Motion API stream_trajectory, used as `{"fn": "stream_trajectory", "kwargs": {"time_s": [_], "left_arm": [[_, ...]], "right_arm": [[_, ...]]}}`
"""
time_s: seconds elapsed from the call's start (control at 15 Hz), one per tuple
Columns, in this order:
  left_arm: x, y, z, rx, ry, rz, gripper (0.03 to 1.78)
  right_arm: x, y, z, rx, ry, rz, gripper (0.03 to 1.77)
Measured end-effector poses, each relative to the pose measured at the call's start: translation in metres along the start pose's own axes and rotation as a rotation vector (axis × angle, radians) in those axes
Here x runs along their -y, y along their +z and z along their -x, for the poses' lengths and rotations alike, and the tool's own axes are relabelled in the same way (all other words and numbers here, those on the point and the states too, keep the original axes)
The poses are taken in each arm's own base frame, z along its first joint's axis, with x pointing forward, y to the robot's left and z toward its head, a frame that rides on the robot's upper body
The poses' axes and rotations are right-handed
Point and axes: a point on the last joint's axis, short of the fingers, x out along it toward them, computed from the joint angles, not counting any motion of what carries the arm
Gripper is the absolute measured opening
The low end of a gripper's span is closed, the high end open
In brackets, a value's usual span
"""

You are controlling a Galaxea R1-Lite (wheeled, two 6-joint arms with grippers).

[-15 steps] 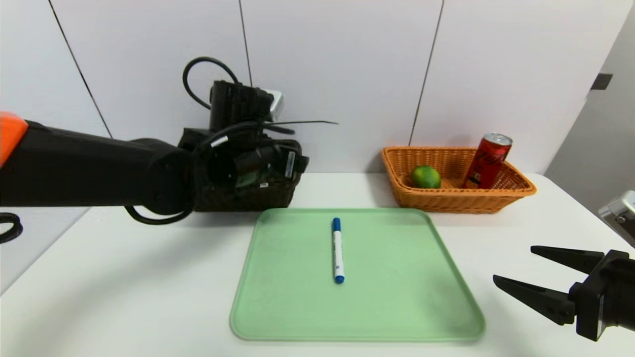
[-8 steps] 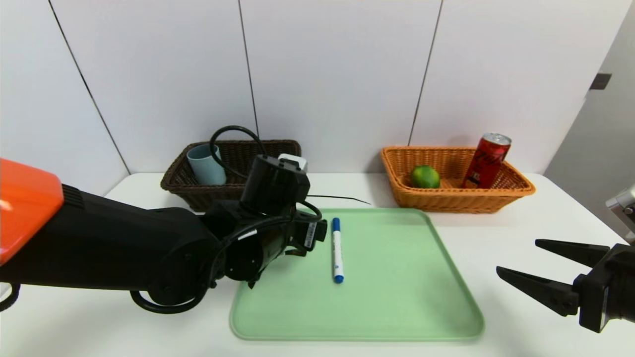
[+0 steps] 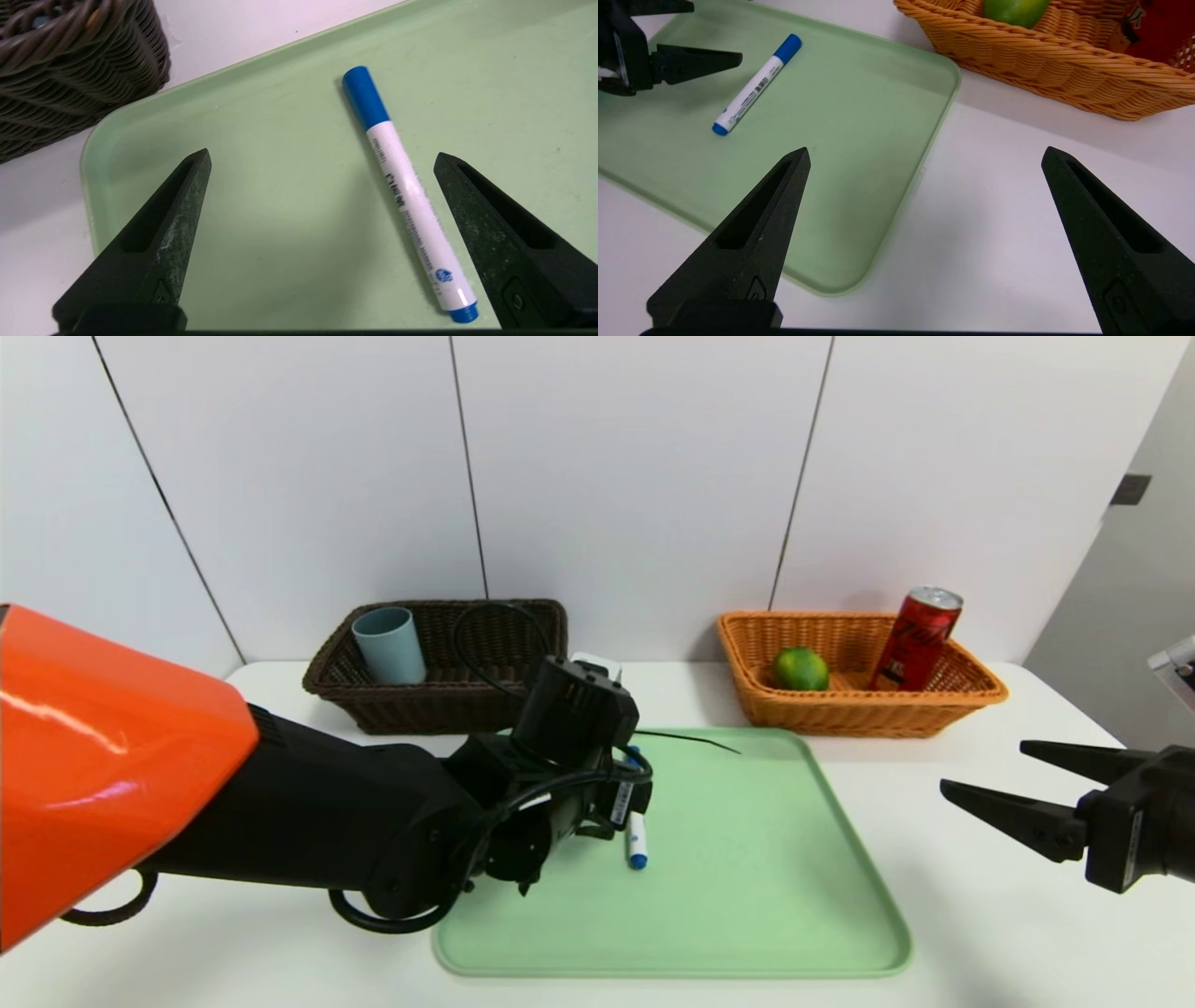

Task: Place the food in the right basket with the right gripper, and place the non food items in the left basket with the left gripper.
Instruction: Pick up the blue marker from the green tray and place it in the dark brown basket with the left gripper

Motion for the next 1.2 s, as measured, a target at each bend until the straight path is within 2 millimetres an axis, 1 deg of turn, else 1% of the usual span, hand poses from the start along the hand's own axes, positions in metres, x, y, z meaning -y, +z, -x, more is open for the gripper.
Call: {"fn": "stream_trajectory", "kwargs": {"time_s": [0.2,0.73,1.2], "left_arm": [[0.005,-0.001,-0.013,-0.007,0.006,-0.003,1.69],[0.013,-0.012,-0.034,-0.051,0.015,-0.025,1.69],[0.015,-0.019,-0.042,-0.069,0.018,-0.032,1.69]], "right_arm": [[0.007,0.006,-0.006,0.048,-0.028,0.005,1.71],[0.010,-0.004,-0.011,0.002,-0.036,-0.016,1.71],[0.010,-0.007,-0.012,-0.007,-0.033,-0.018,1.71]]}}
